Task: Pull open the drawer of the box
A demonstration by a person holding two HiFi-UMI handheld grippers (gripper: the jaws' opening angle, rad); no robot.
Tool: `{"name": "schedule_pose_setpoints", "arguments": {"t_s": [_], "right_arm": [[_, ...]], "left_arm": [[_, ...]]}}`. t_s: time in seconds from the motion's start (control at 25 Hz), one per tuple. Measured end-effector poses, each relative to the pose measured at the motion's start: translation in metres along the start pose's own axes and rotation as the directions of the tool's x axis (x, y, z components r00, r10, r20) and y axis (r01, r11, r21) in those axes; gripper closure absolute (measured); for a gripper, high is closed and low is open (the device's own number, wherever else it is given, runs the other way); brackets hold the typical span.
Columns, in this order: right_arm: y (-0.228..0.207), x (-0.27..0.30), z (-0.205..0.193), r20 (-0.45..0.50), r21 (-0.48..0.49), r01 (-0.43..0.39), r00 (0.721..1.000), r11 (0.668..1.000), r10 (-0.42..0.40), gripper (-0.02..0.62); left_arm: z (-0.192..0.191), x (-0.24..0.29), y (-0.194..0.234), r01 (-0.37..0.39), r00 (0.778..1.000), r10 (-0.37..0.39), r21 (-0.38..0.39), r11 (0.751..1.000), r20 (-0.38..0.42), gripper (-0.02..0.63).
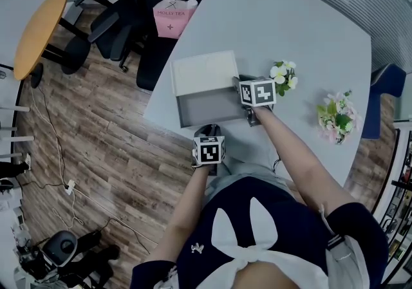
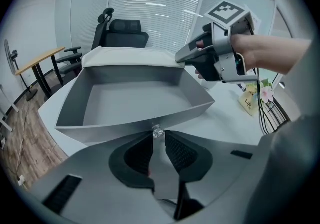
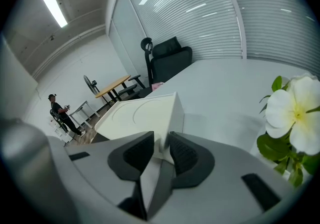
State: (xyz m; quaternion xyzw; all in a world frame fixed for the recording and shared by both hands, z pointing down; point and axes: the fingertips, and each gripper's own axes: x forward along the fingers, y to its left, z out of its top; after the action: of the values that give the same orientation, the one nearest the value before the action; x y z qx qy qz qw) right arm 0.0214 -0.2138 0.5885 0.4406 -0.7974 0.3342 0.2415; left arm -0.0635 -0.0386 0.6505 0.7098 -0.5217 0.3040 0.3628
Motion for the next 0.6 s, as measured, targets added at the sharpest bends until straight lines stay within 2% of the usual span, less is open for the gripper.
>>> {"name": "schedule_pose_setpoints", "arguments": {"t_s": [0.08, 0.24, 0.6], "right_arm": [[0.003, -0.003, 0.0, 0.001, 0.016, -0.017, 1.0, 1.0, 0.017, 0.468], [0.013, -0.019, 0.002, 0.036, -0.016, -0.02, 0.999, 1.0, 0.02, 0.462], [0.047, -0.058, -0.008, 0.097, -0.039, -0.096, 0.99, 0.995, 0.099, 0.471]], "left_arm": [[0.0, -0.003, -0.001, 0.019, 1.0, -0.019, -0.03, 0.999, -0.003, 0.528], [0.004, -0.017, 0.0, 0.039, 0.999, -0.038, -0.081, 0.996, 0.02, 0.517], [0.025, -0.056, 0.015, 0.021, 0.991, -0.003, -0.131, 0.991, 0.137, 0.517]]}}
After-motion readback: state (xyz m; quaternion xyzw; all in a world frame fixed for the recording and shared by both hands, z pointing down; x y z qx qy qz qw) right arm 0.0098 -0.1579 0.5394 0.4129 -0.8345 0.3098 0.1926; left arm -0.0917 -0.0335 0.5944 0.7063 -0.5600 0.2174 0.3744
